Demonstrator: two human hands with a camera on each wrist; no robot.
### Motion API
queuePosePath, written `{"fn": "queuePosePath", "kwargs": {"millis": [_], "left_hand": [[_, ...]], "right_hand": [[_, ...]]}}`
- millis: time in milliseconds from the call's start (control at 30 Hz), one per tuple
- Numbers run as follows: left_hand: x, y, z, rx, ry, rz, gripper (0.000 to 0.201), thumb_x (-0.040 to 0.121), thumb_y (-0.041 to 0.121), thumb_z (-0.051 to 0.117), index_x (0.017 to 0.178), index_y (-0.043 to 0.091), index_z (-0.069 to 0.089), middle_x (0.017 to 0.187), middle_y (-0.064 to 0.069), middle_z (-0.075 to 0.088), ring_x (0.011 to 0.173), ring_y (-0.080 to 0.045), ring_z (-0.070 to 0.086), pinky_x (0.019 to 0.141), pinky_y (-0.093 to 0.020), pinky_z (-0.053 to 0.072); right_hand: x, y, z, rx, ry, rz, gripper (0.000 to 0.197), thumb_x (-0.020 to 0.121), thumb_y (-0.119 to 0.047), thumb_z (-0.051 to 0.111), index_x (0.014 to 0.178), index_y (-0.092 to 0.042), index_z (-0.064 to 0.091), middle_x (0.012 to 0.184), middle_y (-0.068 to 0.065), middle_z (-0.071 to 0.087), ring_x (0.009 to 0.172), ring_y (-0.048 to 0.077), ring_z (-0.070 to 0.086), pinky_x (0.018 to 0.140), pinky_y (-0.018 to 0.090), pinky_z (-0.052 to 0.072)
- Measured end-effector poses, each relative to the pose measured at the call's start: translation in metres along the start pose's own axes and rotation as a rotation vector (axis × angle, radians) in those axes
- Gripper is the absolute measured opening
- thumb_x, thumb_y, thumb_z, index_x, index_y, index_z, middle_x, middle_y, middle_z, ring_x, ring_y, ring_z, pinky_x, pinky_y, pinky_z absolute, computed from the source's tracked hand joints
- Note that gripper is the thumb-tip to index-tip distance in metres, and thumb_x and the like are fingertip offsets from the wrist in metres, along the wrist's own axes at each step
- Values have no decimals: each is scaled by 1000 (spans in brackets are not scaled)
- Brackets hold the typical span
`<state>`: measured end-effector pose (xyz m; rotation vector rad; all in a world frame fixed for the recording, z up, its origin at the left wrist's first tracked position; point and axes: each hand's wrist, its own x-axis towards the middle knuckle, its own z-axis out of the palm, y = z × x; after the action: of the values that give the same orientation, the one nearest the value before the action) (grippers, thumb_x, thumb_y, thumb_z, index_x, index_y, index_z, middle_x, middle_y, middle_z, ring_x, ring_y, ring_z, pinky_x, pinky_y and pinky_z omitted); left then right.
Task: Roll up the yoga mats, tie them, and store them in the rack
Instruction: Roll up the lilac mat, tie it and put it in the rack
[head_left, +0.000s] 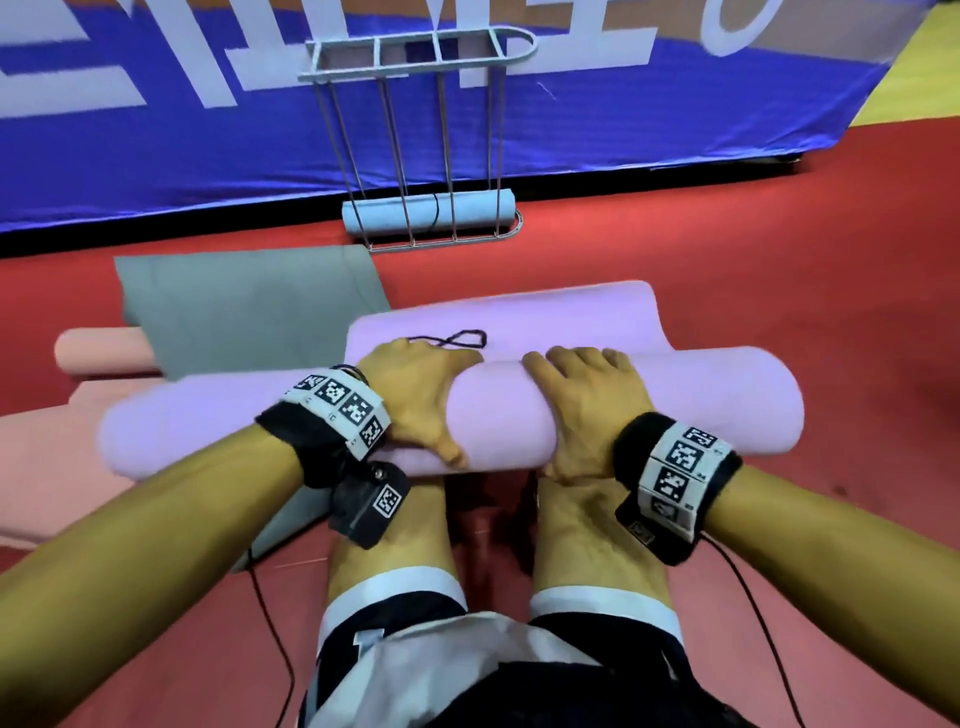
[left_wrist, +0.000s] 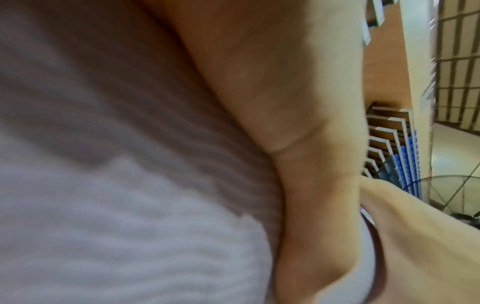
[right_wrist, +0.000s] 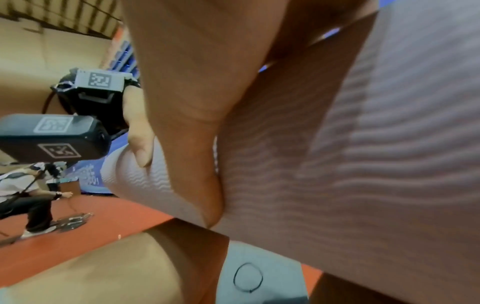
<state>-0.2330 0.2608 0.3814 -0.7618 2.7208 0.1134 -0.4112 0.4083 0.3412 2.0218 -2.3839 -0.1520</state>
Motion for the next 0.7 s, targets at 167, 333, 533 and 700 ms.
{"fn": "queuePosePath", "kwargs": {"millis": [167, 333, 533, 700], "left_hand": [[19, -8, -1, -146, -129, 25, 105, 35, 78, 80, 130, 47, 49, 106, 16, 70, 95, -17, 65, 89, -35, 53], [32, -9, 2, -132, -157, 19, 108, 36, 86, 75, 130, 43, 44, 115, 8, 65, 106, -22, 63, 91, -40, 52], [36, 4, 17, 21, 28, -22, 130, 37, 91, 69, 148, 34, 30, 130, 1, 59, 115, -27, 60, 92, -42, 49], [45, -8, 6, -60, -5, -4, 103, 37, 91, 69, 123, 41, 44, 105, 10, 63, 94, -22, 62, 83, -42, 52]], "right_hand": [[15, 3, -13, 12, -154, 7, 107, 38, -65, 76, 131, -30, 39, 111, -3, 60, 102, 29, 59, 88, 44, 46], [42, 16, -20, 102, -280, 40, 102, 32, -69, 77, 124, -38, 46, 104, -5, 64, 101, 28, 59, 88, 44, 47], [61, 24, -26, 187, -329, 35, 106, 38, -65, 84, 134, -42, 46, 106, -7, 69, 100, 26, 65, 86, 36, 52], [60, 22, -22, 235, -266, -6, 121, 39, -72, 82, 147, -40, 36, 135, -6, 58, 119, 25, 58, 100, 43, 47]]}}
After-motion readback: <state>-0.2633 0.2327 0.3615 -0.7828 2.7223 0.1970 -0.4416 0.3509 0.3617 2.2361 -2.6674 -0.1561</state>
